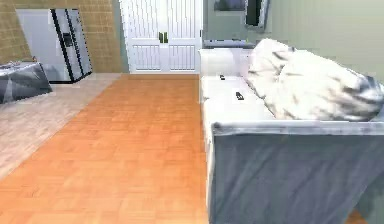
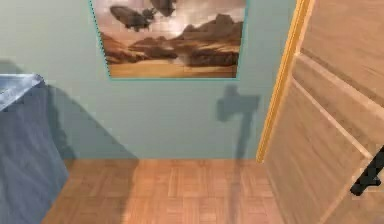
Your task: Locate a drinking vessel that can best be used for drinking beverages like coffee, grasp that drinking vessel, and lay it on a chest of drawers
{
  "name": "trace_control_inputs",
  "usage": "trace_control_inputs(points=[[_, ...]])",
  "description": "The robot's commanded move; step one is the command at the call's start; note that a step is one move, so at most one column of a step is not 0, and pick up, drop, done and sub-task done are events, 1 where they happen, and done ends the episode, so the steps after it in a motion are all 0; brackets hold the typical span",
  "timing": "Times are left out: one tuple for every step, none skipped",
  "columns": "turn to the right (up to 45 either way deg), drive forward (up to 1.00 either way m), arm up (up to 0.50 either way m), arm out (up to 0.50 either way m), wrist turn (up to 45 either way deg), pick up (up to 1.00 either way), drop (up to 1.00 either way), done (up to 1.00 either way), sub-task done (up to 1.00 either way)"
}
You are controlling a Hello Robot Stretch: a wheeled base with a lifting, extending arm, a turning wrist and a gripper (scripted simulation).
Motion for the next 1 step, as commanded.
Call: trace_control_inputs(points=[[-45.0, 0.0, 0.0, 0.0, 0.0, 0.0, 0.0, 0.0, 0.0]])
